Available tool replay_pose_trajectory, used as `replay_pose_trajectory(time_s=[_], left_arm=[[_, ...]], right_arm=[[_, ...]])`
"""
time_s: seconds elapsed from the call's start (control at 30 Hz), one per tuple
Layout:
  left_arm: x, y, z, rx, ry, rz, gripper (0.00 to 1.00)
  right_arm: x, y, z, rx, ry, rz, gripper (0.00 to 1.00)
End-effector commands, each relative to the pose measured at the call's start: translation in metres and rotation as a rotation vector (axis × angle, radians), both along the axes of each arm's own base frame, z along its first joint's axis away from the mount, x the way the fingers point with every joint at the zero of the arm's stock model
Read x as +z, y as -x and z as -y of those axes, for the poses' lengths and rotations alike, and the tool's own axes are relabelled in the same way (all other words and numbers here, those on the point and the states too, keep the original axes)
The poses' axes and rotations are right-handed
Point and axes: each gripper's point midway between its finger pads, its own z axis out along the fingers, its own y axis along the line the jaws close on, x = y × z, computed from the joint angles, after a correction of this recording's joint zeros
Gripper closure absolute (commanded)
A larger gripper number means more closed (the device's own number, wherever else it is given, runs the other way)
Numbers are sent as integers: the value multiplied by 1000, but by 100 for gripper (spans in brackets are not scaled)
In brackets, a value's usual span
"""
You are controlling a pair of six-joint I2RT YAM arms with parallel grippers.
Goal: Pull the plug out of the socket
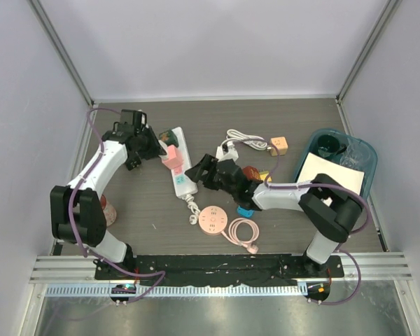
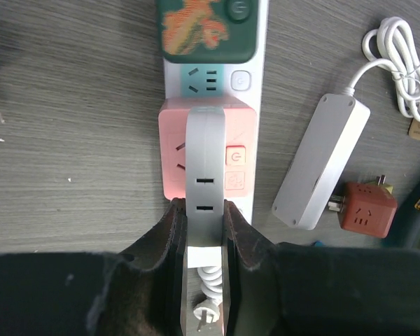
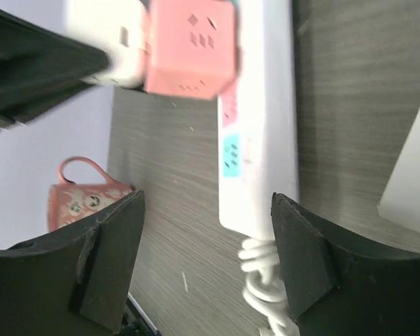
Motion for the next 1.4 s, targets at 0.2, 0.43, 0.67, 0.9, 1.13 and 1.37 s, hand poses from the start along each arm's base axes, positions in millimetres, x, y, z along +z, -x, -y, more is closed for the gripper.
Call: replay_pose_trajectory(time_s=[0.2,0.43,0.67,0.9,1.13,1.37], left_arm=[[9,-9,14,-61,26,44,100],[9,-9,16,-65,19,44,100],[11,-13,20,-75,27,47,100],[12,-12,24,-85,21,47,100],[12,-12,26,-90,15,42,100],[31,-16,23,-79,-4,68,100]], right_arm=[[78,-78,-12,76,84,156,22],[68,-104,-25,130,66,119,29],[47,-103,-43,205,59,76,32],[20,-102,-64,287,45,24,33],[-30,-99,-52,236,114,-64,44],[-78,-85,-34,234,306,-157,48]])
